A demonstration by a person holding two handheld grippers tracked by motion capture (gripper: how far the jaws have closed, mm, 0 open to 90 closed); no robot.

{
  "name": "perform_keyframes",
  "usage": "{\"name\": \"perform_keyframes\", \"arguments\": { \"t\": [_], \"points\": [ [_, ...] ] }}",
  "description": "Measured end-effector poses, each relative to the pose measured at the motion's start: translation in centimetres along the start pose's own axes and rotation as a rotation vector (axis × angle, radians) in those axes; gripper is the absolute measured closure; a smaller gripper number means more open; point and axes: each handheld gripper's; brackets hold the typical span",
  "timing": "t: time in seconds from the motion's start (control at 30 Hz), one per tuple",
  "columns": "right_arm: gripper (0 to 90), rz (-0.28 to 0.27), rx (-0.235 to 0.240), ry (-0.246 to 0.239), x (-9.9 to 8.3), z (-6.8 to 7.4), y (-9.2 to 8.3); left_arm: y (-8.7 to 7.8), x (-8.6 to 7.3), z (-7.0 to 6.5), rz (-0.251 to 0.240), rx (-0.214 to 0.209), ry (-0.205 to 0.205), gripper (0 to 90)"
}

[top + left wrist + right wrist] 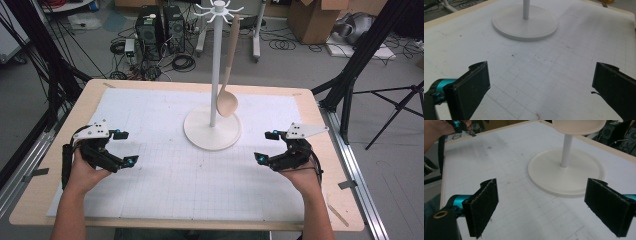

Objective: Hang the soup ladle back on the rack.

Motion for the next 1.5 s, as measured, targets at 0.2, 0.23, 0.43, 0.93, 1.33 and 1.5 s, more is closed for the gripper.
{"name": "perform_keyframes", "arguments": {
  "t": [0.2,0.23,0.43,0.93,1.33,1.5],
  "points": [
    [10.8,0.009,-0.013,0.009,-1.8,0.4,0.4,0.3,-0.2,0.1,0.008,-0.005,-0.004,1.7],
    [10.8,0.001,-0.009,0.005,-2.1,0.4,0.4,0.3,-0.1,0.1,0.009,-0.005,-0.004,1.7],
    [10.8,0.025,-0.013,0.025,-2.6,-0.2,0.6,0.2,-0.1,0.2,0.003,-0.003,-0.003,1.7],
    [10.9,0.007,-0.029,0.045,-2.7,-0.6,0.2,0.3,-0.3,0.0,0.001,-0.013,-0.01,1.7],
    [10.9,0.007,-0.022,0.044,-2.7,-0.7,0.4,0.3,-0.3,0.0,0.008,-0.011,-0.003,1.7],
    [10.9,0.002,-0.021,0.044,-2.7,-0.7,0.3,0.3,-0.3,0.0,0.009,-0.011,-0.004,1.7]
  ]
}}
Point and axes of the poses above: each handheld gripper's, and its own axes: y roughly forward along the jaws, x roughly out of its top, z roughly to its left, and after that the axes turned 2 degrees about y, right-handed
